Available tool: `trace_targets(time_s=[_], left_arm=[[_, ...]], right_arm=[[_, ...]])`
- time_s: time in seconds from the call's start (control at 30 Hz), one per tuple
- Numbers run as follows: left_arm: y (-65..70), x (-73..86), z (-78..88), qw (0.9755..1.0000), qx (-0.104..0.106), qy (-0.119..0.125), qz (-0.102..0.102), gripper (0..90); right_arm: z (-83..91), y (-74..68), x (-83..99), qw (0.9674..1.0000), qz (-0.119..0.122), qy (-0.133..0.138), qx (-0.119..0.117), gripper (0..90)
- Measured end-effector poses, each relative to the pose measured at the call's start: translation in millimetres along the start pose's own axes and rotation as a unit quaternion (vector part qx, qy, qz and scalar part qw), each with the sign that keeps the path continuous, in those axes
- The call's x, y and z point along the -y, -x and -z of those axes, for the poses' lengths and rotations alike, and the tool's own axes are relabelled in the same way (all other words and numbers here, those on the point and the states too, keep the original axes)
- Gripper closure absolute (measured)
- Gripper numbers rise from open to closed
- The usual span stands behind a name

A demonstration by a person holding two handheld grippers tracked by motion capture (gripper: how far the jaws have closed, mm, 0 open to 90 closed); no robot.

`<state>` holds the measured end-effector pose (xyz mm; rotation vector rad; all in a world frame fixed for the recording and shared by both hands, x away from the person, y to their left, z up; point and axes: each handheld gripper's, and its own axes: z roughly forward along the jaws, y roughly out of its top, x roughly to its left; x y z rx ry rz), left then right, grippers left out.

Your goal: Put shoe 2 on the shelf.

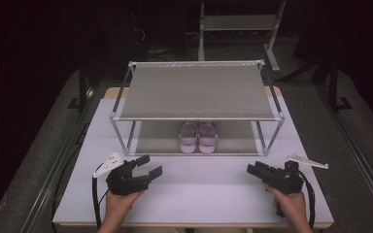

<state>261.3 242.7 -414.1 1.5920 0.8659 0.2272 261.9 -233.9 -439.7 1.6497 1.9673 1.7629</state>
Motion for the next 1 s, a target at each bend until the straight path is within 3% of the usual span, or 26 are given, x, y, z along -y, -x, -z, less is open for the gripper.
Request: trace_targets(time_s=[0.77,1.0], left_arm=[[0.6,0.5,-1.4,1.0000,-0.001,-0.001,0.001,23.2],[1.9,-0.1,-3.8,1.0000,0.002,-0.002,0.002,23.1]], right_arm=[[18.3,3.6,12.0,1.0000,-0.001,0.007,0.004,42.0],[23.3,0.2,19.5,0.9998,0.014,0.017,-0.001,40.7]])
